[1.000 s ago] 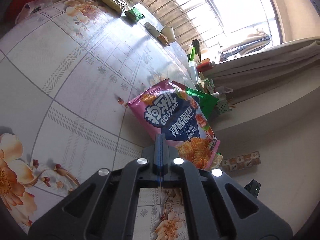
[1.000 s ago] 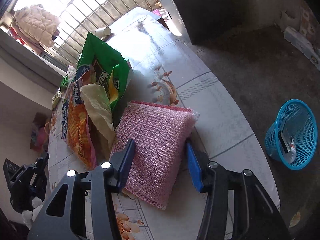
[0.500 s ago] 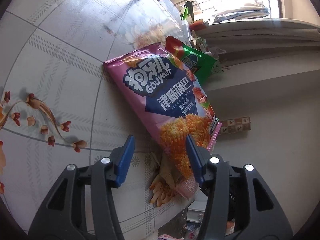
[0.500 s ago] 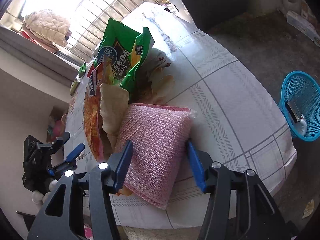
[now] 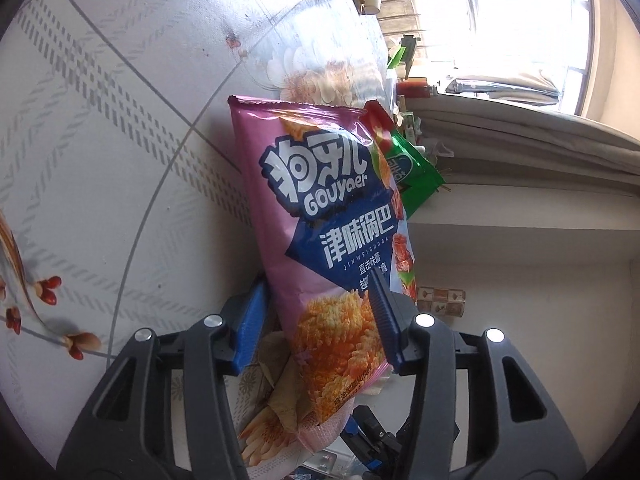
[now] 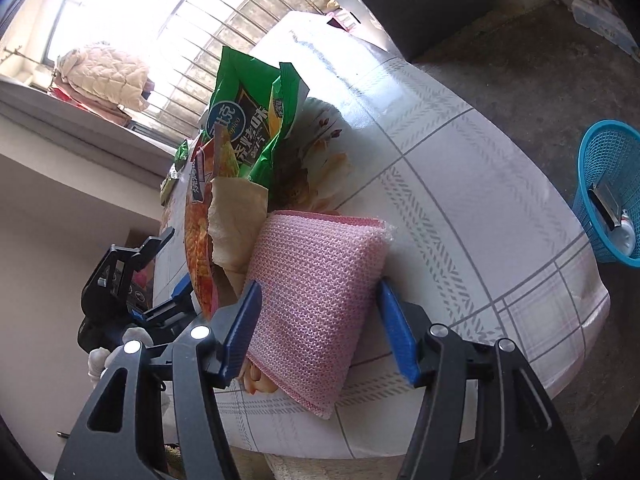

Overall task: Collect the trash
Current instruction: 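Grasp the pink snack bag with the left tool and lift it, then grasp the pink sponge with the right tool while the left tool holds the snack bag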

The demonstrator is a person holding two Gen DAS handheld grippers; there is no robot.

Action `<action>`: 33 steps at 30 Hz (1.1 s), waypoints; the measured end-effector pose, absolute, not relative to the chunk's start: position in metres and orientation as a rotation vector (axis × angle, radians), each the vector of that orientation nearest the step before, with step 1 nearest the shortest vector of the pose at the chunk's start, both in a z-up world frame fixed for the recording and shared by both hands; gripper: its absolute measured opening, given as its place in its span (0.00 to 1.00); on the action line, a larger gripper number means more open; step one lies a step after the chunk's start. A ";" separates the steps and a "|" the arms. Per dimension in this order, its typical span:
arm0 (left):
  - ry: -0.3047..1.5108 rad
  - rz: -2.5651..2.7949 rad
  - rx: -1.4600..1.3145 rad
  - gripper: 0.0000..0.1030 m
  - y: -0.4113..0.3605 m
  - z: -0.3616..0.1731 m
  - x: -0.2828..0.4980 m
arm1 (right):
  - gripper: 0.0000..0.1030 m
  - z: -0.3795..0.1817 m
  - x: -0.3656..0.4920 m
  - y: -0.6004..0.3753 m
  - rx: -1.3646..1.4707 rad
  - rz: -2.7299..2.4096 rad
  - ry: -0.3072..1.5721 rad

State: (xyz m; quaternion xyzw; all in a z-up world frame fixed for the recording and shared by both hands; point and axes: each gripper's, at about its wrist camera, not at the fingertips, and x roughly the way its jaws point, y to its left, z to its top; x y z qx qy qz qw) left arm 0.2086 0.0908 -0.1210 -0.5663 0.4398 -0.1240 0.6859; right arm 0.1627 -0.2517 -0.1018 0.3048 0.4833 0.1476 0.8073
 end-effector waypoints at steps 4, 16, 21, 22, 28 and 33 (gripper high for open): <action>0.989 -0.257 -1.285 0.20 0.090 -0.129 0.209 | 0.53 -0.102 0.160 -0.250 0.654 0.303 1.030; 0.822 -0.304 -1.248 0.01 0.112 -0.103 0.202 | 0.30 -0.106 0.150 -0.271 0.759 0.327 1.002; 0.790 -0.285 -1.211 0.01 0.123 -0.094 0.195 | 0.29 -0.100 0.146 -0.293 0.795 0.341 0.976; 0.788 -0.276 -1.194 0.01 0.125 -0.091 0.195 | 0.29 -0.097 0.144 -0.295 0.785 0.339 0.974; 0.784 -0.243 -1.074 0.01 0.128 -0.077 0.182 | 0.37 -0.084 0.141 -0.304 0.603 0.198 0.992; 0.783 -0.244 -1.018 0.01 0.123 -0.068 0.177 | 0.75 -0.076 0.142 -0.291 0.523 0.154 0.979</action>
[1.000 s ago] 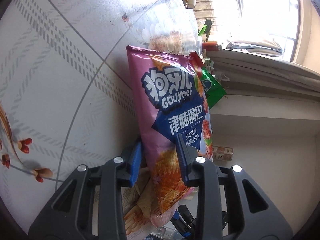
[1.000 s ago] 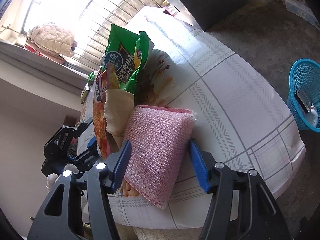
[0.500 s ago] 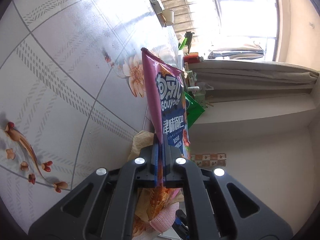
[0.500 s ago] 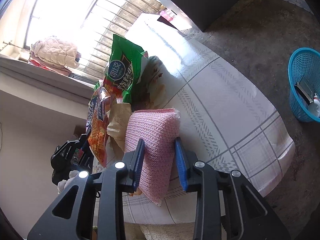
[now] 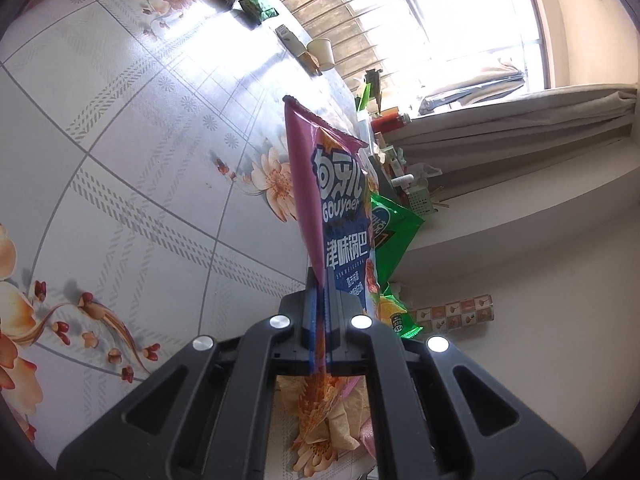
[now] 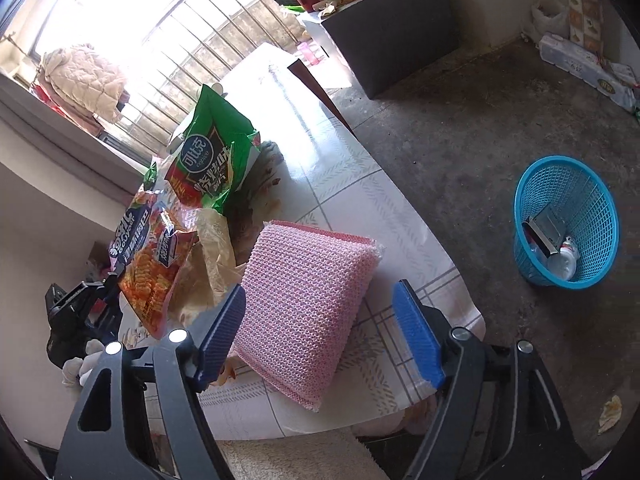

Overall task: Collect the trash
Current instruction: 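Grasp the pink sponge with the right tool while the left tool holds the snack bag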

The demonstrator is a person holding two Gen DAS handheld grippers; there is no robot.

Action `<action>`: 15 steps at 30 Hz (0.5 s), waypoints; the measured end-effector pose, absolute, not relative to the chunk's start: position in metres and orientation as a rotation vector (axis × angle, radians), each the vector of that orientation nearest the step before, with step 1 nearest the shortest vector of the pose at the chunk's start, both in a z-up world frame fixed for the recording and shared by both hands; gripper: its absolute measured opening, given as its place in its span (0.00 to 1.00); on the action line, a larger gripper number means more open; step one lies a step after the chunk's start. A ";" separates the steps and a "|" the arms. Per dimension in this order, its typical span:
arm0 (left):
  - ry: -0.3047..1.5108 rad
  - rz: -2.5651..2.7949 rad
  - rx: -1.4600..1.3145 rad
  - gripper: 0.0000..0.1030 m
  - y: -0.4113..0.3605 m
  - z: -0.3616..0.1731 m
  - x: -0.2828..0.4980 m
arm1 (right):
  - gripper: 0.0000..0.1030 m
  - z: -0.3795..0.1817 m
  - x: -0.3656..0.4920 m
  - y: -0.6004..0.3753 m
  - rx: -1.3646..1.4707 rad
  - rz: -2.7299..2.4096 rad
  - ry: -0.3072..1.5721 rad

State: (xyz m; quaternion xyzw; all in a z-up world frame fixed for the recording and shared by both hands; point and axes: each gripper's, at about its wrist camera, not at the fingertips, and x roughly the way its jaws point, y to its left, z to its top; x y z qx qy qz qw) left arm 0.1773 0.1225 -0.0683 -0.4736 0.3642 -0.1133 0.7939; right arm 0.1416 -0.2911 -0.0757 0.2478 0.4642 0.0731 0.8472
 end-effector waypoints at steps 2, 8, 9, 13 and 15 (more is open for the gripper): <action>0.784 -0.246 -1.008 0.01 0.120 -0.066 0.177 | 0.80 -0.076 0.146 -0.280 0.483 0.126 1.000; 0.775 -0.245 -0.992 0.01 0.120 -0.064 0.180 | 0.85 -0.085 0.156 -0.252 0.450 0.029 1.062; 0.775 -0.245 -0.990 0.01 0.120 -0.064 0.180 | 0.85 -0.087 0.157 -0.250 0.452 0.014 1.065; 0.778 -0.245 -0.980 0.01 0.118 -0.063 0.181 | 0.85 -0.088 0.162 -0.239 0.443 -0.011 1.065; 0.776 -0.246 -0.979 0.01 0.118 -0.063 0.180 | 0.85 -0.089 0.165 -0.232 0.406 -0.034 1.063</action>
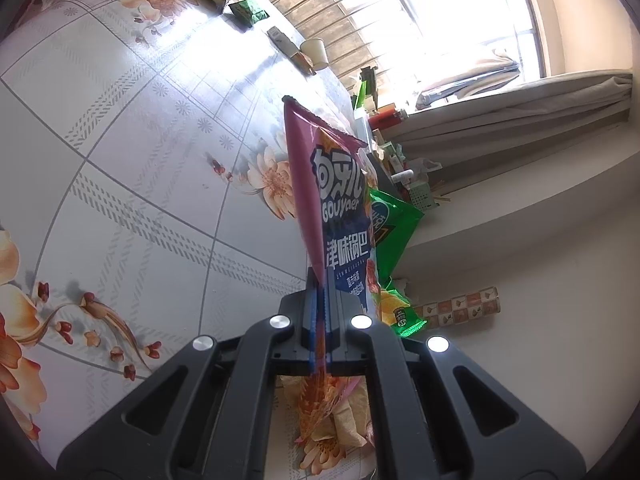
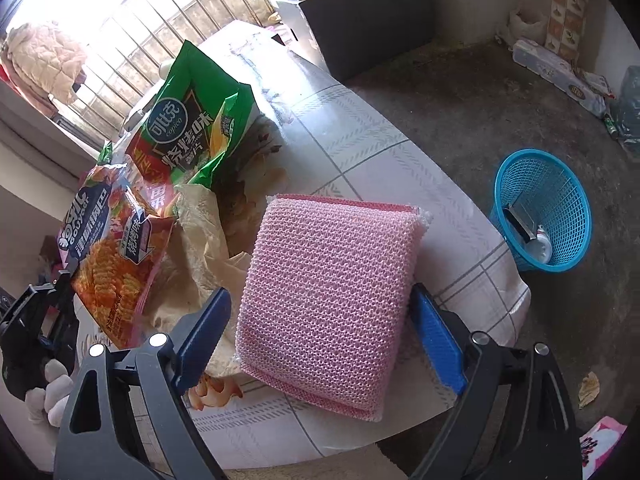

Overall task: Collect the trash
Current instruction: 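Grasp the pink sponge with the right tool while the left tool holds the snack bag, then carry the snack bag and sponge to the wastebasket and open both tools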

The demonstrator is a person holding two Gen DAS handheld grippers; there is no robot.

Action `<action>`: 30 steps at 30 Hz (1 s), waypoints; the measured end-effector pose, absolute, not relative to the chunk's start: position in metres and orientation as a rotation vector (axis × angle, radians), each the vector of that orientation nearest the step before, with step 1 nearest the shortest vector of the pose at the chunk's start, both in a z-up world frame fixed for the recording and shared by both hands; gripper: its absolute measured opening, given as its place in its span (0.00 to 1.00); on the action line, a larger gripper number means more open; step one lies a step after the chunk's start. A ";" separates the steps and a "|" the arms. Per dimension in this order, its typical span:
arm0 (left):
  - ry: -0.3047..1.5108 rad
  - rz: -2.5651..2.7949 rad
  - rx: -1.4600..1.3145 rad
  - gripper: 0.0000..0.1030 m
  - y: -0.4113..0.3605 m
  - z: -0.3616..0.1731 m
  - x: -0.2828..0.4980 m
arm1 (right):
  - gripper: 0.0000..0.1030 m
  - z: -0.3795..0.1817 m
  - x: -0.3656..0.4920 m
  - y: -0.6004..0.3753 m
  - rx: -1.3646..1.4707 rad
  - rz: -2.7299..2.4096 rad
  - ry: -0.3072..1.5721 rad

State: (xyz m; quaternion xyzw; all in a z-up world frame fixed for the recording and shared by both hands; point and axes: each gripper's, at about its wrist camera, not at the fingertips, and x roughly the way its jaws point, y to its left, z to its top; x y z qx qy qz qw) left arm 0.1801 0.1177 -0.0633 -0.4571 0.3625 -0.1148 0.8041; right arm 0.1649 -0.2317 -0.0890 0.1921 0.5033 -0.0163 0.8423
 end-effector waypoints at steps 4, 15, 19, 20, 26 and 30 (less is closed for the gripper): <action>0.774 -0.250 -0.964 0.01 0.115 -0.062 0.179 | 0.85 -0.093 0.169 -0.224 0.353 -0.075 1.061; 0.692 -0.266 -0.912 0.01 0.121 -0.033 0.166 | 0.78 -0.079 0.156 -0.241 0.451 0.041 0.970; 0.644 -0.269 -0.878 0.01 0.123 -0.012 0.156 | 0.78 -0.065 0.145 -0.258 0.593 0.171 0.887; 0.635 -0.270 -0.869 0.01 0.123 -0.008 0.153 | 0.78 -0.063 0.143 -0.262 0.639 0.207 0.870; 0.586 -0.286 -0.785 0.01 0.115 0.023 0.135 | 0.78 -0.055 0.127 -0.282 0.791 0.341 0.780; 0.553 -0.308 -0.708 0.01 0.100 0.047 0.123 | 0.78 -0.047 0.112 -0.294 0.806 0.335 0.735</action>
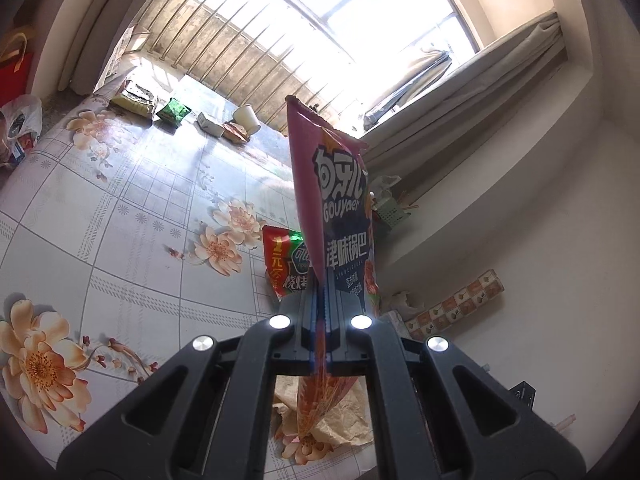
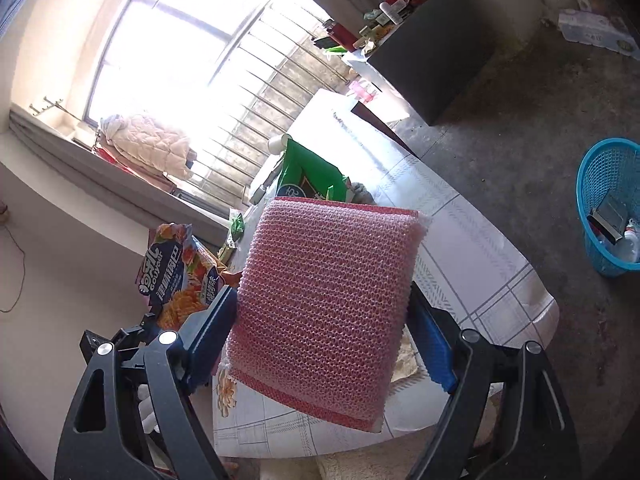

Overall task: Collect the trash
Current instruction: 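Carry the snack bag and sponge to the wastebasket and open both tools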

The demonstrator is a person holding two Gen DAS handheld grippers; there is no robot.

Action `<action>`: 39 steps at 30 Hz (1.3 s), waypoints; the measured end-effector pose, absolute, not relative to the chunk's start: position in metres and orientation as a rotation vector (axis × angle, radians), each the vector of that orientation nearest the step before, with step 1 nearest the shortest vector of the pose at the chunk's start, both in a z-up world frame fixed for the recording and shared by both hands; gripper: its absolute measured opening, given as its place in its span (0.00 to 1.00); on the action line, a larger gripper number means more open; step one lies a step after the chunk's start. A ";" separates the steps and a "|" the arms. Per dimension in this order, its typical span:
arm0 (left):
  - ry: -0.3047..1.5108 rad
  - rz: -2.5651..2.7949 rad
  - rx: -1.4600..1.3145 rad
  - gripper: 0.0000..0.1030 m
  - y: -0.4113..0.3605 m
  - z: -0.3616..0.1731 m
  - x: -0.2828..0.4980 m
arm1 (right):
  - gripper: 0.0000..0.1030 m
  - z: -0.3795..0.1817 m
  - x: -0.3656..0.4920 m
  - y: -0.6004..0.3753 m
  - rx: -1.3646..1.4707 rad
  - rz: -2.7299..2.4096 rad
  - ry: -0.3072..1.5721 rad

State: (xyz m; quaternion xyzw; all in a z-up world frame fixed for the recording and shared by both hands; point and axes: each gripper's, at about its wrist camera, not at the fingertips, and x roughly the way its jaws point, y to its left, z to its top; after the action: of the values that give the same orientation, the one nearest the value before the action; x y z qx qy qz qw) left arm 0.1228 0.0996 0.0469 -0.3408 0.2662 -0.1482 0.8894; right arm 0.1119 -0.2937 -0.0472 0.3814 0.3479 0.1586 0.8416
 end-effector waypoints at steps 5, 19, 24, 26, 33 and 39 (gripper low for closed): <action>0.526 -0.362 -0.603 0.01 0.065 0.074 0.117 | 0.78 -0.045 0.086 -0.331 0.846 0.282 0.672; 0.579 -0.666 -0.287 0.01 -0.152 0.092 0.152 | 0.78 -0.087 -0.018 -0.482 1.063 -0.052 0.482; 0.661 -0.735 -0.136 0.01 -0.250 0.063 0.170 | 0.78 -0.125 -0.020 -0.522 1.163 -0.113 0.492; 0.715 -0.758 -0.102 0.01 -0.286 0.045 0.179 | 0.78 -0.143 -0.015 -0.533 1.215 -0.114 0.501; 0.977 -0.751 0.008 0.01 -0.393 -0.047 0.223 | 0.78 -0.216 0.011 -0.578 1.404 -0.150 0.557; 1.291 -0.709 -0.032 0.01 -0.453 -0.143 0.269 | 0.78 -0.248 0.014 -0.596 1.487 -0.182 0.558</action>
State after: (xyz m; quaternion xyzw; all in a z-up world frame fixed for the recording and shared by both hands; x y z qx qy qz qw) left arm 0.2689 -0.4531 -0.1430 -0.0144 0.5888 -0.3234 0.7406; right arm 0.0138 -0.5965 -0.2480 0.6667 0.2504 -0.0815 0.6973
